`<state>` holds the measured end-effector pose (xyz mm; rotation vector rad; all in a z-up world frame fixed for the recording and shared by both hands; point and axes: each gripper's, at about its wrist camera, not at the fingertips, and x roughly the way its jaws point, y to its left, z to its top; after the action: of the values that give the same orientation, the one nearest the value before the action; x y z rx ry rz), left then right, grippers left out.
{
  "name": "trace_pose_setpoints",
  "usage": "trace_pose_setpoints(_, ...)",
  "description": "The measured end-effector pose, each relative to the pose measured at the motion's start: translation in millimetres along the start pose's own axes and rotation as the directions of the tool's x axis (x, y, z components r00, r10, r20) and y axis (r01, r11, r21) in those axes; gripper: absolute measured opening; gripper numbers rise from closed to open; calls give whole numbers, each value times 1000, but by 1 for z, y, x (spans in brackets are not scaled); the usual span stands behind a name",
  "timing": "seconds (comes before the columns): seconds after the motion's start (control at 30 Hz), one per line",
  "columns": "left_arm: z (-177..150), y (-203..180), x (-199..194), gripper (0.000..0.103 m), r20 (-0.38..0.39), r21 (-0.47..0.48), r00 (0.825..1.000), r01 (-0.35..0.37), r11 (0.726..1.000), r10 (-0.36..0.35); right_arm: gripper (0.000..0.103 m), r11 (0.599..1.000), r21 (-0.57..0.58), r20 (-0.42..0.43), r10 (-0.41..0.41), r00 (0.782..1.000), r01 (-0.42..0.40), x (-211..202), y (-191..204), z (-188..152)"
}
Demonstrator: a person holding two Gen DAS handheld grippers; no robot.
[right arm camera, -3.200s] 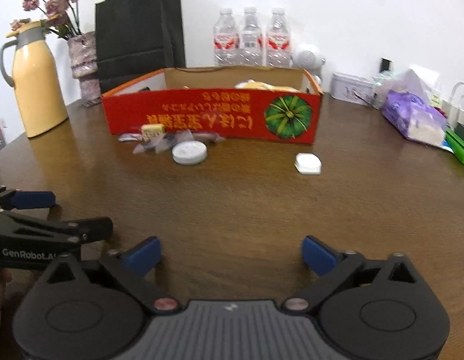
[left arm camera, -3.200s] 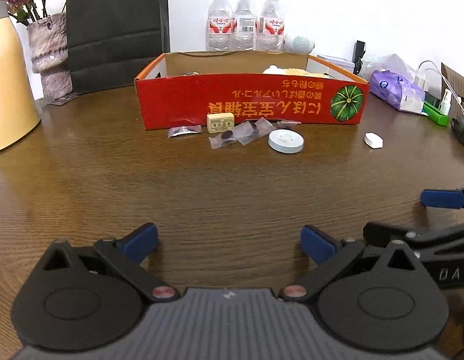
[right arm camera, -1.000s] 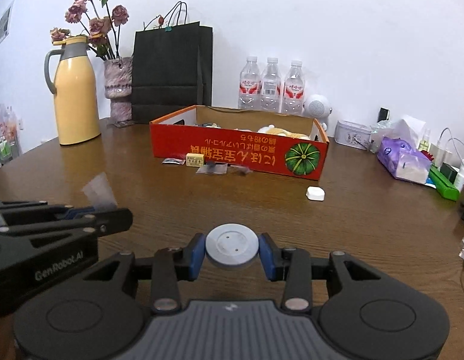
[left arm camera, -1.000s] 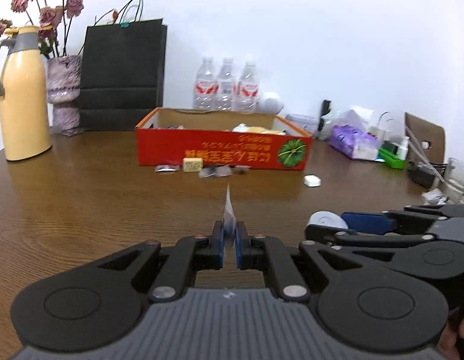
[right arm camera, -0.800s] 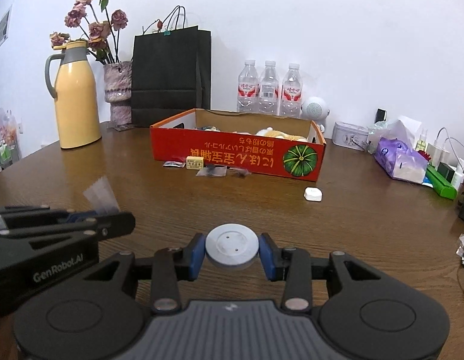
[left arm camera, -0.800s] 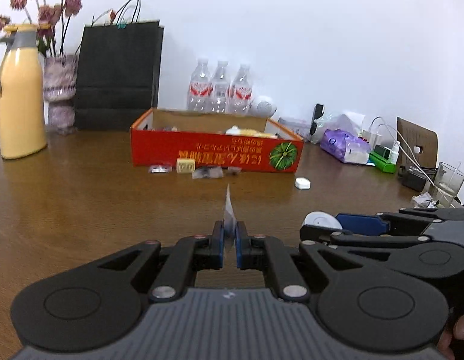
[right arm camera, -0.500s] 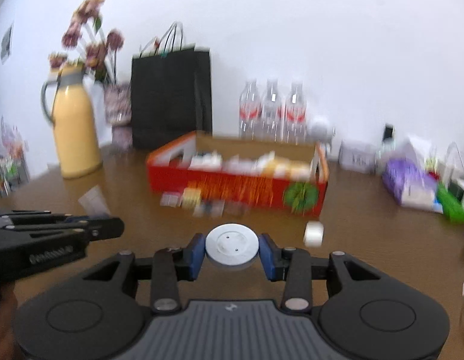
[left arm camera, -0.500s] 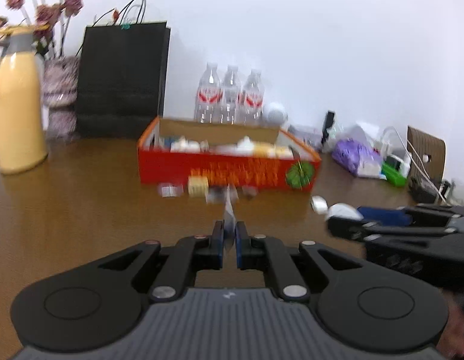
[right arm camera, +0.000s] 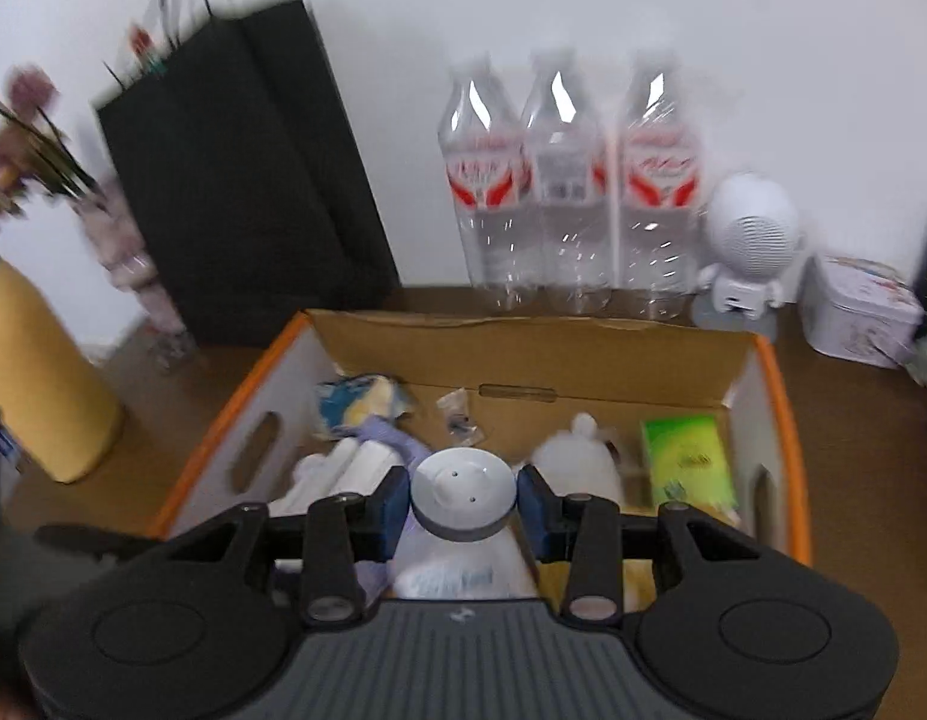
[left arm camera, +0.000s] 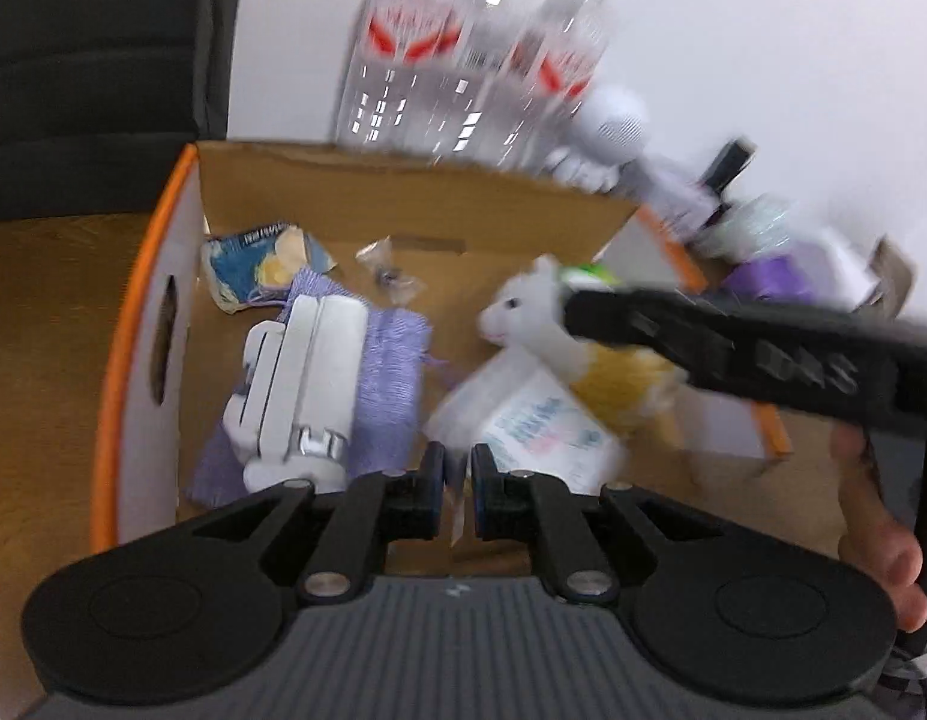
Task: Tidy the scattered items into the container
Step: 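Carry the white disc and clear wrapper into the box and open both tools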
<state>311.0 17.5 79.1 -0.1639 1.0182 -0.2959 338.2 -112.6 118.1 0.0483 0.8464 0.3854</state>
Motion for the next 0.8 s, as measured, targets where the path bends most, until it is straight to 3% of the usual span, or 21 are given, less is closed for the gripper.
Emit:
trace_pose_setpoints(0.03, 3, 2, 5, 46, -13, -5, 1000, -12, 1000, 12, 38, 1000, -7, -21, -15, 1000, 14, 15, 2, 6)
trace_pose_setpoints(0.1, 5, 8, 1, 75, 11, -29, 1000, -7, 1000, 7, 39, 999, -2, -53, -50, 997, 50, 39, 3, 13)
trace_pose_setpoints(0.13, 5, 11, -4, 82, 34, -38, 999, 8, 999, -7, 43, 998, 2, -69, -65, 996, 65, 47, 2, 16)
trace_pose_setpoints(0.23, 11, 23, -20, 88, 51, -57, 999, 22, 998, -19, 61, 998, 16, -98, -65, 993, 67, 52, -3, 19)
trace_pose_setpoints(0.37, 18, 37, -45, 102, 84, -100, 996, -19, 995, 28, 64, 993, 74, -104, -84, 991, 92, 28, -15, 22)
trace_pose_setpoints(0.43, 18, 39, -56, 103, 90, -125, 993, -66, 990, 78, 73, 990, 98, -113, -91, 989, 103, 11, -22, 22)
trace_pose_setpoints(0.53, 9, 39, -67, 103, 86, -165, 985, -136, 977, 152, 75, 990, 76, -147, -110, 983, 122, -13, -26, 16)
trace_pose_setpoints(0.8, -28, -7, -105, 103, 141, -53, 971, -189, 980, 195, 83, 996, 58, -61, -67, 996, 71, -95, -13, -31)
